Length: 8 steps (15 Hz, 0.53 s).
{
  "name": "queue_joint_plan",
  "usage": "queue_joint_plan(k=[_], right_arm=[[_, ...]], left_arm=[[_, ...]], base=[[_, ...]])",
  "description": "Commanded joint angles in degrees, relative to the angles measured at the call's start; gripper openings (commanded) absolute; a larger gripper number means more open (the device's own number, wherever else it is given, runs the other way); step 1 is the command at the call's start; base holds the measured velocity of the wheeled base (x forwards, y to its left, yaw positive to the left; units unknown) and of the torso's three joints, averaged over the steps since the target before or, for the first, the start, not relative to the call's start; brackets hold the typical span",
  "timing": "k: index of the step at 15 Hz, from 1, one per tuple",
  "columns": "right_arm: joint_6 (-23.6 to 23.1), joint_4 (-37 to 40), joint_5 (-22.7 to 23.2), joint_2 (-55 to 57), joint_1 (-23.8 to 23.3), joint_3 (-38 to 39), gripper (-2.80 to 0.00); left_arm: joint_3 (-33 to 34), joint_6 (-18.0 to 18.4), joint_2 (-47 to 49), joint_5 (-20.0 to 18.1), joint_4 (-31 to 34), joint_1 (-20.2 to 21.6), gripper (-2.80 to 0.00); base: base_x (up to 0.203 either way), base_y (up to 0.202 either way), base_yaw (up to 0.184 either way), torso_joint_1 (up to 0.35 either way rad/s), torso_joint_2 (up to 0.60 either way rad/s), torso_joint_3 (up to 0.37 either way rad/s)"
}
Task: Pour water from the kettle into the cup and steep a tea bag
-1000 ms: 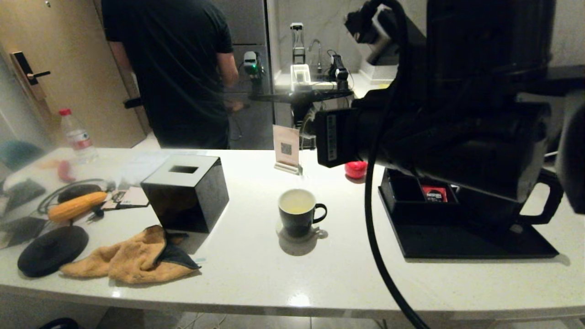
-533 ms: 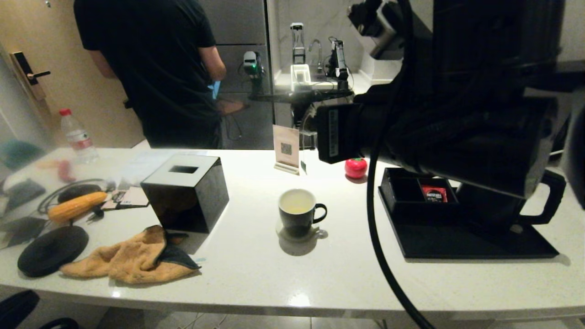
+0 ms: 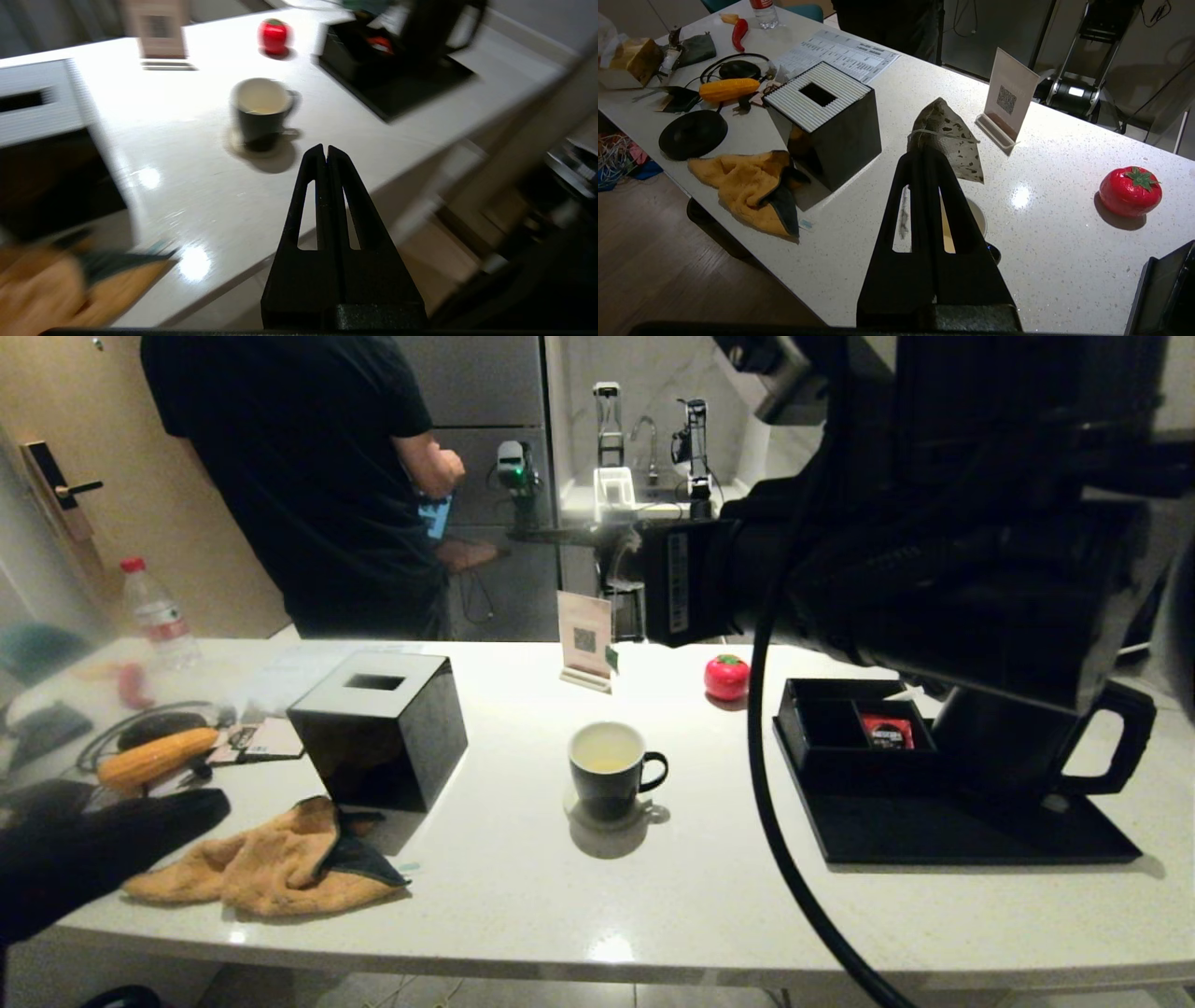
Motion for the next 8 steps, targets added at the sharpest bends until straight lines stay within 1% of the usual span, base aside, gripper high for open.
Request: queue_joint_plan(k=[1,3,6,7,8], right_arm=[[0.01,0.00,-0.11,0.65,0.02,-1.16,-2.80],[0.01,-0.04,-0.11,0.79,0.02,-1.68,-2.80],[0.01,0.05,-0.03,0.18,0.02,-1.07,-2.80],[0.01,0.05,-0.03,0.09,0.02,-1.06,-2.80],[0.01,0.05,-0.03,-0.05,0.02,-1.06,-2.80]], left_arm=[[-4.10,0.20,9.49,0.13,-0.07,-5.01,-2.80],[-6.52,0.40,14.33,0.22,-1.21,-7.13,-2.80],[-7.32,0.12,21.61,0.25,-9.85,-8.77,-2.80],[-7.75,0.09,23.39,0.27,-11.64,-9.47,0.00],[-8.49,0.08,24.59,0.26,-12.59,-10.15,0.00]], base=[[0.000,0.000,0.000,0.000,0.00,0.000],[0.000,0.000,0.000,0.000,0.00,0.000],[0.000,0.000,0.000,0.000,0.00,0.000],[0.000,0.000,0.000,0.000,0.00,0.000],[0.000,0.000,0.000,0.000,0.00,0.000]])
